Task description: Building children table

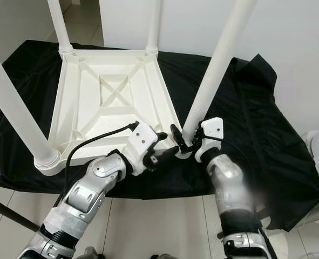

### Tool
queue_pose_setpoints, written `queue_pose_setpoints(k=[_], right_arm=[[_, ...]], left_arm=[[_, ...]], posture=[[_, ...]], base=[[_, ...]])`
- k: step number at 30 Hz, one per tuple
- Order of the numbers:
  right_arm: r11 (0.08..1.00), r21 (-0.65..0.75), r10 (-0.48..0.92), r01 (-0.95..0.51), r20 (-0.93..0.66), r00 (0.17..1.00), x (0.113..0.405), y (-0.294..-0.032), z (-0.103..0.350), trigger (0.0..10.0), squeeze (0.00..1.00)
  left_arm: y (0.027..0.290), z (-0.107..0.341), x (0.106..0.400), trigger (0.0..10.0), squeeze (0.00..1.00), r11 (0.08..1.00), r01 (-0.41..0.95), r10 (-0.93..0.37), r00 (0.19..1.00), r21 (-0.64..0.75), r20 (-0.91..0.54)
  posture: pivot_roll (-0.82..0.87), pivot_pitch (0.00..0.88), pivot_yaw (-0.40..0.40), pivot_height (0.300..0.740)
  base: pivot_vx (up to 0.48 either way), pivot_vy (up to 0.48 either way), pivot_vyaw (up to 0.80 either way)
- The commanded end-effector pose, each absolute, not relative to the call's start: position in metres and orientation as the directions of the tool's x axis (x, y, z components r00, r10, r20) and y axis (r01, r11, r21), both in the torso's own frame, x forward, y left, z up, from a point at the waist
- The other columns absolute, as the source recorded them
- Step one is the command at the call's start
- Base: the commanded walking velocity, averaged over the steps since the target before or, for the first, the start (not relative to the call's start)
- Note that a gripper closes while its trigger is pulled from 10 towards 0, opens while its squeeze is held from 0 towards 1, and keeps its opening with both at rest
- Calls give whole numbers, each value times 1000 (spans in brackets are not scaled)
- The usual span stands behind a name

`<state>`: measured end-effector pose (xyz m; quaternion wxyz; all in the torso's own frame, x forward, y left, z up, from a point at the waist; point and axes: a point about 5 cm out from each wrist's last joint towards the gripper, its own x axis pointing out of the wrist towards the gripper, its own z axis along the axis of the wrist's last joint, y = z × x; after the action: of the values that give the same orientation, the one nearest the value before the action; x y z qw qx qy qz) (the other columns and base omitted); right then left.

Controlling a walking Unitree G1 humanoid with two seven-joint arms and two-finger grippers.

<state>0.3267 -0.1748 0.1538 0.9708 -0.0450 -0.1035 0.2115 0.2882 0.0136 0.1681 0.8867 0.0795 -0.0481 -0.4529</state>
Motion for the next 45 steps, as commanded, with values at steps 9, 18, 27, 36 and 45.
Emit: queue_pose_setpoints(k=[9,18,27,36,45], right_arm=[[872,-167,481,-460,123,868,329,-181,145,0,0],[871,-159,482,-464,103,870,327,-186,137,0,0],[918,-101,394,-384,114,912,329,-185,139,10000,0],[983,2,183,-184,124,975,327,-175,141,10000,0],[977,126,-180,172,54,982,314,-153,129,10000,0]], left_arm=[[15,165,288,10000,0,589,785,-799,601,194,-5],[17,165,289,10000,0,590,784,-798,603,196,-9],[15,166,291,10000,0,583,789,-803,595,196,-6],[14,166,290,10000,0,577,793,-807,590,194,-8],[15,166,291,10000,0,592,784,-798,603,185,0]], posture=[[-19,87,-64,740],[-24,86,-59,740],[-34,81,-50,740],[-37,83,-46,740],[-35,83,-48,740]], base=[[0,0,0],[0,0,0],[0,0,0],[0,0,0],[0,0,0]])
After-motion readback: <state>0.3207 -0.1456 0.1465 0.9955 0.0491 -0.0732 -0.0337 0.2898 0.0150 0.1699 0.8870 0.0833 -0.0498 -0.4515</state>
